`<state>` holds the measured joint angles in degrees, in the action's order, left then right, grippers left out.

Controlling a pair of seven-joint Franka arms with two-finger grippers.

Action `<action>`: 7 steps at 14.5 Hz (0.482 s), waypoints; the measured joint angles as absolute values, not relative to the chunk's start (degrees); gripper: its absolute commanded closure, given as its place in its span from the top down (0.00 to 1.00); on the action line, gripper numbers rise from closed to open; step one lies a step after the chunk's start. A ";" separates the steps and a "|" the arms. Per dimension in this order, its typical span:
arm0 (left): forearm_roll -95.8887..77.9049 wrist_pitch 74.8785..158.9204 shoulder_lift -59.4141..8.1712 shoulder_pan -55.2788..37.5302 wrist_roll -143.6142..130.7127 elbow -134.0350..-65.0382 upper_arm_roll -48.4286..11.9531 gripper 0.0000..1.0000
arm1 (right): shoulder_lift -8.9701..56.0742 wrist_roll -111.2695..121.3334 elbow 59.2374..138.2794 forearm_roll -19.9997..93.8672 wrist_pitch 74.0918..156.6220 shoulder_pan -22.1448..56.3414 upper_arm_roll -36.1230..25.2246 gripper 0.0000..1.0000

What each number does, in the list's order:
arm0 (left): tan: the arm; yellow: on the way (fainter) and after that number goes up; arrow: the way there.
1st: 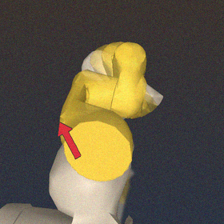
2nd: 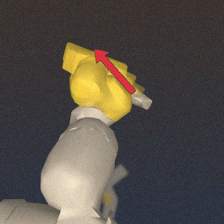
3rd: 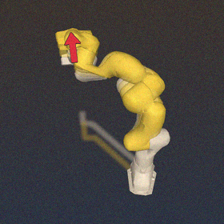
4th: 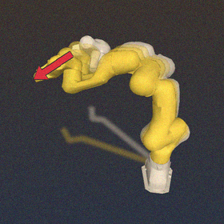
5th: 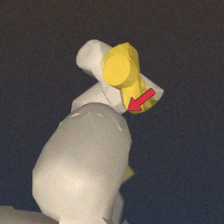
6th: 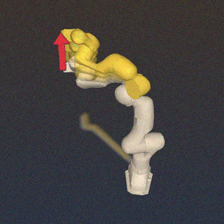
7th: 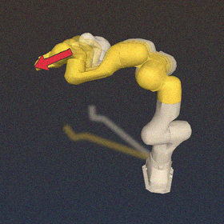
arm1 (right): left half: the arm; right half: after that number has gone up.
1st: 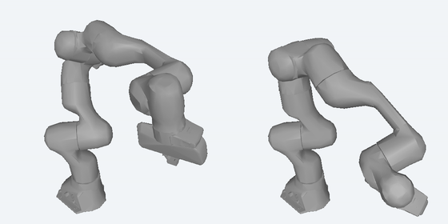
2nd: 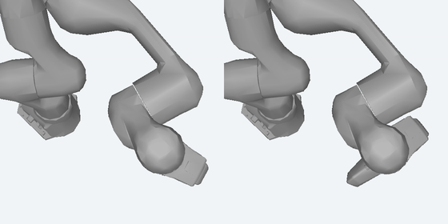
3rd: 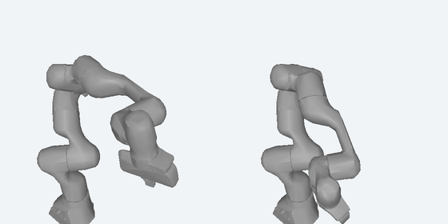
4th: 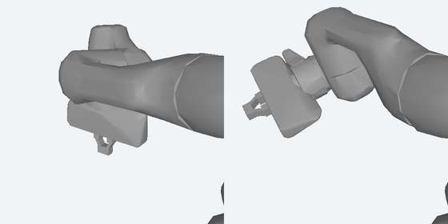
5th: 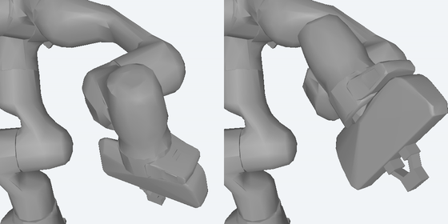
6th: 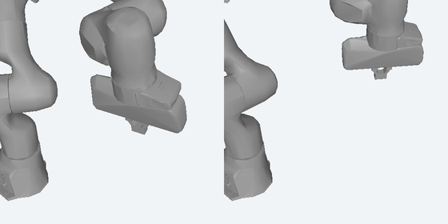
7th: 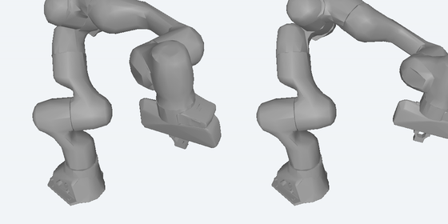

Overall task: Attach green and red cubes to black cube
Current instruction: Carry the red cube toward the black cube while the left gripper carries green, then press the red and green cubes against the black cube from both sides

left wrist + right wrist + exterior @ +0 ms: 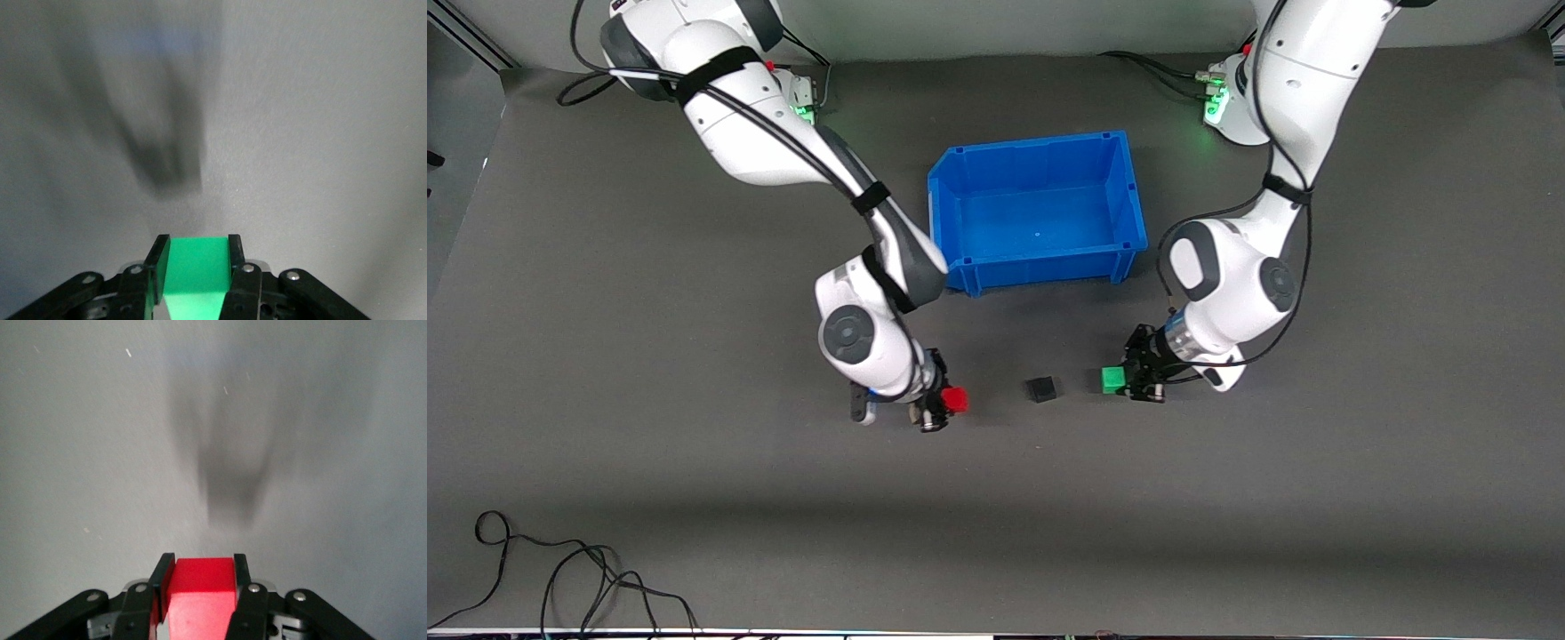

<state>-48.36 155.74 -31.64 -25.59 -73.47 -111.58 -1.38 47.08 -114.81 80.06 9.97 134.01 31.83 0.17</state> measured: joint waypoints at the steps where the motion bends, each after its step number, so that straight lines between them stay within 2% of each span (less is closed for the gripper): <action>1: -48.36 156.54 -32.33 -26.13 -73.75 -111.26 -1.38 0.29 | 47.73 -117.24 79.40 8.72 134.00 32.76 0.17 0.00; 7: -48.40 159.81 -35.17 -27.64 -75.05 -110.08 -1.37 0.29 | 51.45 -124.27 76.37 6.36 133.99 35.89 0.14 0.00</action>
<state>-48.40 159.81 -35.17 -27.64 -75.05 -110.08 -1.37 51.45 -124.27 76.37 6.36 133.99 35.89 0.14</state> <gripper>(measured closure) 0.630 0.599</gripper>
